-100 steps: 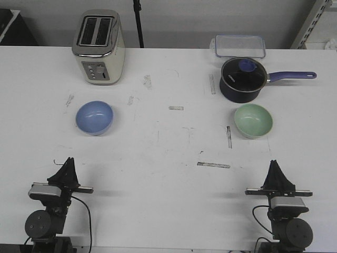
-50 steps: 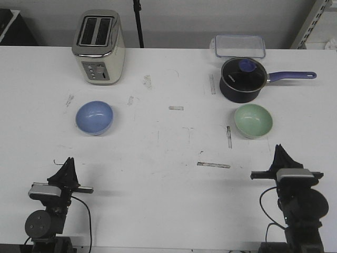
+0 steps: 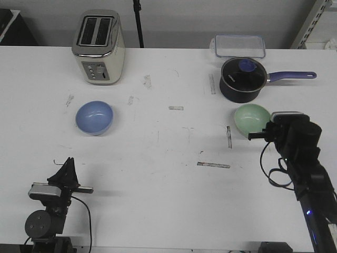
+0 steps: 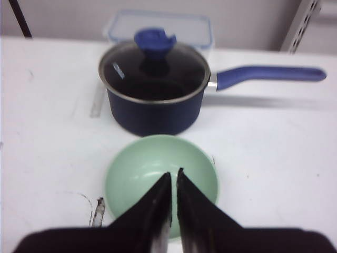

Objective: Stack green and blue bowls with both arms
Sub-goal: 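Reach the right gripper to the pale green bowl rim and grasp it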

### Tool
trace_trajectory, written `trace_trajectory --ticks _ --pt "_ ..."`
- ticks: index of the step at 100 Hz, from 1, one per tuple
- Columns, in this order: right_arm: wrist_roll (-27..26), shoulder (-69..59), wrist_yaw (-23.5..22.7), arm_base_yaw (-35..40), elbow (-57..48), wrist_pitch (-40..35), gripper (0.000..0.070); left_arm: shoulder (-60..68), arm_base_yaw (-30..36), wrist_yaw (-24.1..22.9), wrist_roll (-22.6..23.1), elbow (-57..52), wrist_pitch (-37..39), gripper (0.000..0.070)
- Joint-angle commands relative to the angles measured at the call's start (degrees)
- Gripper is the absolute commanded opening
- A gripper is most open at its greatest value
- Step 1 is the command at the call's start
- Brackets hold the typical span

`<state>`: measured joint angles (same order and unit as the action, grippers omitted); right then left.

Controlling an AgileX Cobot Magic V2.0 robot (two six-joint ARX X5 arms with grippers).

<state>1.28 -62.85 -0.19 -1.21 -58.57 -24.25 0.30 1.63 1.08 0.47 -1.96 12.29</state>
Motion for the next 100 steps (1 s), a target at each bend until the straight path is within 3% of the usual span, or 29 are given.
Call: trace_trajectory --ticks 1,35,51,65,76,81,100 --pt "-0.42 -3.48 0.20 -0.66 -4.37 -3.02 0.0015 -0.11 -0.11 0.00 -0.52 1.29 0.63 0.0002" --pt "-6.45 -20.00 -0.59 -5.18 -20.61 -20.68 0.0015 -0.11 -0.11 -0.02 -0.52 1.29 0.66 0.0002" --pt "-7.96 -26.45 -6.21 -8.24 -25.24 -25.24 0.0035 -0.11 -0.11 0.00 -0.52 1.29 0.63 0.0002" --pt "-7.98 -29.64 -10.38 -10.82 -26.08 -25.49 0.0254 -0.11 -0.11 0.00 -0.52 1.29 0.63 0.0002" --pt "-7.91 -31.32 -10.54 -12.11 -26.08 -25.62 0.0480 -0.11 -0.11 0.00 -0.52 1.29 0.66 0.0001" --pt "-7.89 -31.85 -10.58 -12.46 -26.08 -25.46 0.0541 -0.11 -0.11 0.00 -0.52 1.29 0.63 0.0002" --pt "-7.87 -34.29 -12.33 -12.66 -26.08 -24.52 0.0567 -0.11 -0.11 0.00 -0.52 1.29 0.66 0.0002"
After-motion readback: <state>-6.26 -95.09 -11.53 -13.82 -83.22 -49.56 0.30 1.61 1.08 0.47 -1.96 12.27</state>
